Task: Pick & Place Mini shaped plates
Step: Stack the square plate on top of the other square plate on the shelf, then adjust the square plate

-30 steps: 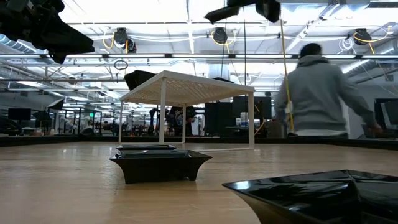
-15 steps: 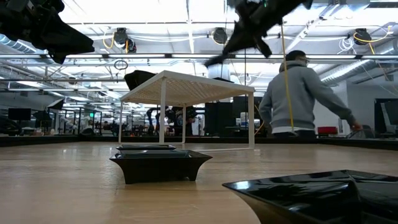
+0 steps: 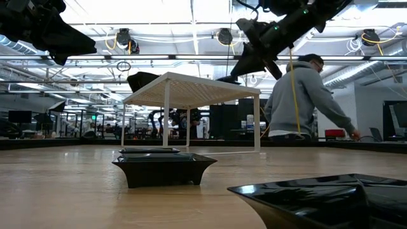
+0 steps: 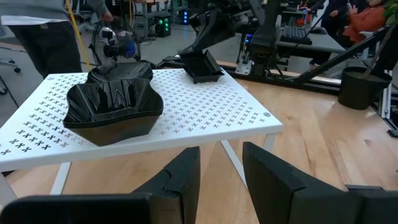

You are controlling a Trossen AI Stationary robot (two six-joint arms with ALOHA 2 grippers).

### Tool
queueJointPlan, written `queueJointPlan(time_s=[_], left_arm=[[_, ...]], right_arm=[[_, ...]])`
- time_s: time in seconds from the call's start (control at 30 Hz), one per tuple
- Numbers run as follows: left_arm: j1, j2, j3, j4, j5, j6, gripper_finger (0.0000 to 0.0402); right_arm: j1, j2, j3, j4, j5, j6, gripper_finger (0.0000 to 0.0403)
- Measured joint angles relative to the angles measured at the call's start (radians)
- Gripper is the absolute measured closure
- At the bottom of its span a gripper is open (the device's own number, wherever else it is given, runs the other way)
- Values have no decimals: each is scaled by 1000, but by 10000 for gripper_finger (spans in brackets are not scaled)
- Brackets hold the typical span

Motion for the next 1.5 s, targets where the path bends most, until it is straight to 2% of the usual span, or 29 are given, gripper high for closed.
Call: queueJointPlan(time_s=[0.17, 0.37, 0.63, 0.7, 0.87, 1.0, 1.1, 1.5], left_arm=[[0, 0, 0, 0, 0, 0, 279], [0, 0, 0, 0, 0, 0, 279], [0, 0, 0, 0, 0, 0, 279], [0, 0, 0, 0, 0, 0, 279], [0, 0, 0, 0, 0, 0, 279], [0, 0, 0, 0, 0, 0, 279], [0, 0, 0, 0, 0, 0, 279], [0, 0, 0, 0, 0, 0, 279]], right_arm=[[2, -9, 0, 32, 0, -11, 384], [2, -24, -1, 60, 1, -40, 340], [79, -73, 0, 156, -105, -230, 275], [110, -82, 1, 158, -53, -271, 265], [133, -98, 0, 23, 255, -322, 262], [120, -82, 0, -81, 371, -352, 269], [101, -65, 0, -119, 400, -367, 272], [67, 63, 0, -69, 383, -382, 273]])
